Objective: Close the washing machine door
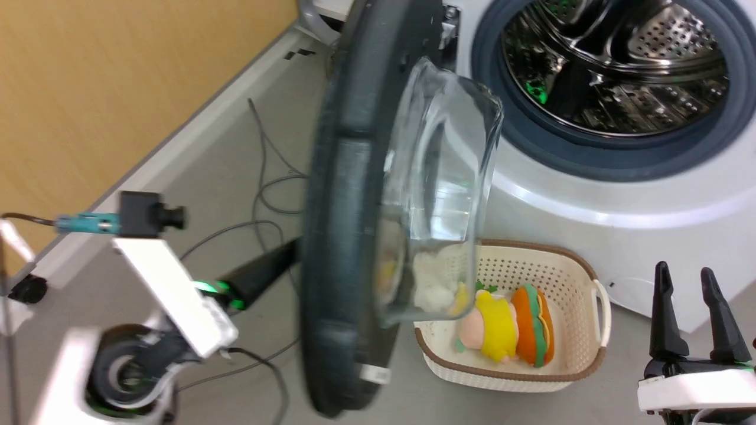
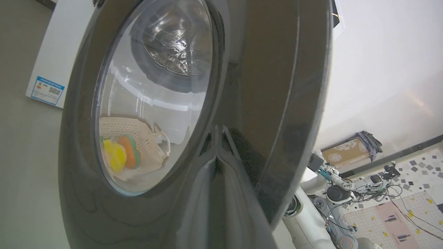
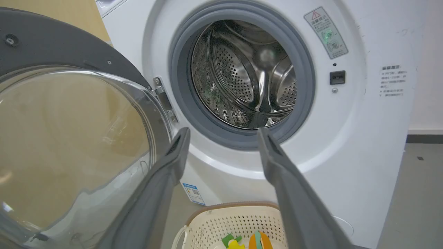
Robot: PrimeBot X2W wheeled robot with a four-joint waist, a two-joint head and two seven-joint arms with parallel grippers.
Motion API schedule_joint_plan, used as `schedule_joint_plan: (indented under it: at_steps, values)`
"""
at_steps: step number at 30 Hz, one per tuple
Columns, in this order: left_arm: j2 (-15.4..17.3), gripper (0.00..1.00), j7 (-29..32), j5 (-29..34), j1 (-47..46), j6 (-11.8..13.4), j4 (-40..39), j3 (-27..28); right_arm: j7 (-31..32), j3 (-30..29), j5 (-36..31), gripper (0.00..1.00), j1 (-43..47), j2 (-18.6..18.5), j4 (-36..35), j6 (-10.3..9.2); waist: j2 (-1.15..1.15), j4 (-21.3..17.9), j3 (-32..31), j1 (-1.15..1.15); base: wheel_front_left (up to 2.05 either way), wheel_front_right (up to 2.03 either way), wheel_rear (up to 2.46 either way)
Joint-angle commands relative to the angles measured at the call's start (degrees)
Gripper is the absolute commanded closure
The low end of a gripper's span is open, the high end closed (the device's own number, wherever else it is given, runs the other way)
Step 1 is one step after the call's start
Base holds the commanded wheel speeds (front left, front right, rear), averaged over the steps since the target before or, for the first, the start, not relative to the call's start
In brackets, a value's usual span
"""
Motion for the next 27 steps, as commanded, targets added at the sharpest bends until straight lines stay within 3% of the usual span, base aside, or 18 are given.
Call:
schedule_joint_plan:
  at_steps: [1,7,14,27]
  values:
    - [-1.27,1.00,-1.41,-0.48,0.63,-0.26,-1.85,-2.10,-0.25,-0.09,-0.06,0.00,0.00,0.11,-0.26,0.30,0.00,-1.09,0.54,0.00,0.00,0.00,0.00]
    - [-4.26,1.00,-9.31,1.03,-0.45,-0.26,-4.06,-8.85,-0.25,-0.37,-0.29,0.00,-1.16,0.11,-0.46,0.30,0.00,-4.65,1.80,0.00,0.00,0.00,0.00]
    - [-6.48,1.00,-21.34,2.63,-2.98,-0.26,-0.45,-16.30,-0.25,-0.33,-0.44,0.00,-2.41,0.11,-0.45,0.30,0.00,-10.02,3.03,0.00,0.00,0.00,0.00]
    - [-6.61,1.00,-35.21,1.56,-9.19,-0.26,7.61,-28.33,-0.25,-0.39,0.04,0.00,-4.26,0.11,-0.30,0.30,0.00,-19.89,5.28,0.00,0.00,0.00,0.00]
